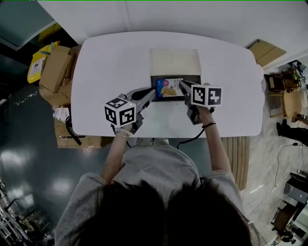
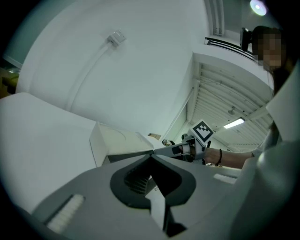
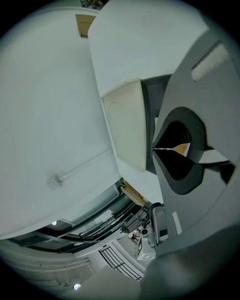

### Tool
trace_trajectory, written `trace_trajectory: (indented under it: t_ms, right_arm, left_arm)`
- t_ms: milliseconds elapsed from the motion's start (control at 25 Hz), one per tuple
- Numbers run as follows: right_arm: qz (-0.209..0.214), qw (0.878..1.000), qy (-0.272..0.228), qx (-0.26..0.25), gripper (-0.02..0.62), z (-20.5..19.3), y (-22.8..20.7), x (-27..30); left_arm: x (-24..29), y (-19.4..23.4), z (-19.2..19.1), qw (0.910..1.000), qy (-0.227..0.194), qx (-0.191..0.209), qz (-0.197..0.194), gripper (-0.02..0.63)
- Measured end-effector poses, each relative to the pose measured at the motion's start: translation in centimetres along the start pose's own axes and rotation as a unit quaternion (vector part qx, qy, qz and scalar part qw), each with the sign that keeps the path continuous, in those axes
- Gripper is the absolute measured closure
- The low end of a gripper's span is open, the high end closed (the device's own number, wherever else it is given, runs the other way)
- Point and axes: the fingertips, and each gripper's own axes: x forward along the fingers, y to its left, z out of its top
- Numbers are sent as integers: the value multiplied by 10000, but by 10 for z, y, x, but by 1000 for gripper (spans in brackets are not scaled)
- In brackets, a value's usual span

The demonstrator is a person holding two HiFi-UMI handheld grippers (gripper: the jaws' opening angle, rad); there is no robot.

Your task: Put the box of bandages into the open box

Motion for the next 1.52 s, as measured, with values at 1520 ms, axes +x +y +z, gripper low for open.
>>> trace_trajectory:
  t_ms: [1520]
  right_arm:
    - [960,9538,-2811,-452,582,42,67,-136]
  left_arm:
    - [-51,-53,76,9866,-1198,1074,262,607]
